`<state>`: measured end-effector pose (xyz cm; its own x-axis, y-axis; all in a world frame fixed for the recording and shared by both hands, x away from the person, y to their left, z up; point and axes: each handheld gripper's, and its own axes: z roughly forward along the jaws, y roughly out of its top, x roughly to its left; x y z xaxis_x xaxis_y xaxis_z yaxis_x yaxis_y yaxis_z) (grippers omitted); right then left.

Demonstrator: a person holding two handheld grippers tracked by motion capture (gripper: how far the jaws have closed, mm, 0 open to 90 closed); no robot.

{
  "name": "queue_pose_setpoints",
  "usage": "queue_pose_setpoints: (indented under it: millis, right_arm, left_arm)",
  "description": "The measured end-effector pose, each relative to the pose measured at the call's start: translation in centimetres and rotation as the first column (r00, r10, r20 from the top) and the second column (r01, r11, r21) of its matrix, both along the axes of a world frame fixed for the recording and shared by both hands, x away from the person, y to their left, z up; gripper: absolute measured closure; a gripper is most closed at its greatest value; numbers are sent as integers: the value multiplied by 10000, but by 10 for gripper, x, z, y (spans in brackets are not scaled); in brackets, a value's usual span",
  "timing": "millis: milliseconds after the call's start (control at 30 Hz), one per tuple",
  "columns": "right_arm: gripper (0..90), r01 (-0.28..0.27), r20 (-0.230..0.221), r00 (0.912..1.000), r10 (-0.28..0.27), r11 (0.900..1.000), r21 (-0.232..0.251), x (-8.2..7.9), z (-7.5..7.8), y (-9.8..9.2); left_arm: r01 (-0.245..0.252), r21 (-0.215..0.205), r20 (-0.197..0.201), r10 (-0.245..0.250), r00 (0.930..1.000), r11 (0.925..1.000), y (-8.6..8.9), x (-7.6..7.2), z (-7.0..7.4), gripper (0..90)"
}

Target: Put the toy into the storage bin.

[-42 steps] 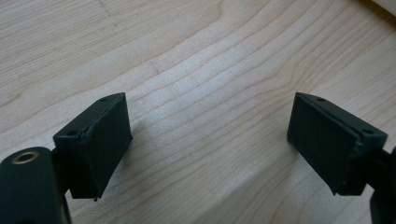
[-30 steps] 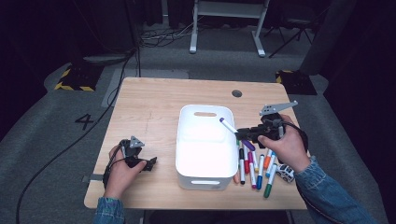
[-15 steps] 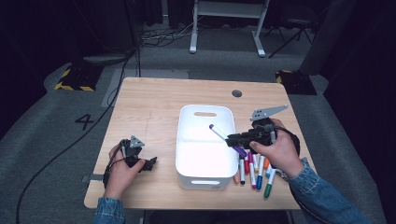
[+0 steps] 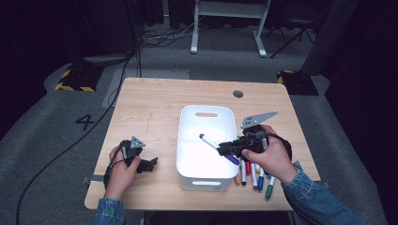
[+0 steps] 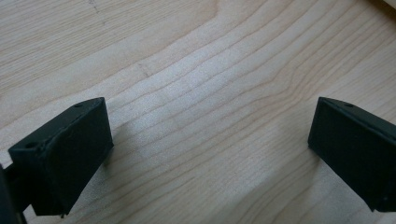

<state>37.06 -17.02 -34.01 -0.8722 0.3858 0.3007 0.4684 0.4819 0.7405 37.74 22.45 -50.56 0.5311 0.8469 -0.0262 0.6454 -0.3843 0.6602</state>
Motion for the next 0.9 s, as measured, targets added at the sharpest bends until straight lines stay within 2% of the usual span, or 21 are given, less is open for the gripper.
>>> queue_pose_setpoints:
  millis: [667,900]
  right_arm:
    - [766,-381,-529,9979,366,9989,-282,-7,-17,6]
    - [765,-437,-483,9980,416,9981,-440,-10,-22,10]
  left_arm:
    - [3,3,-5,-3,10000,10000,0,0,0,0]
    - [5,0,-3,-5,10000,10000,0,0,0,0]
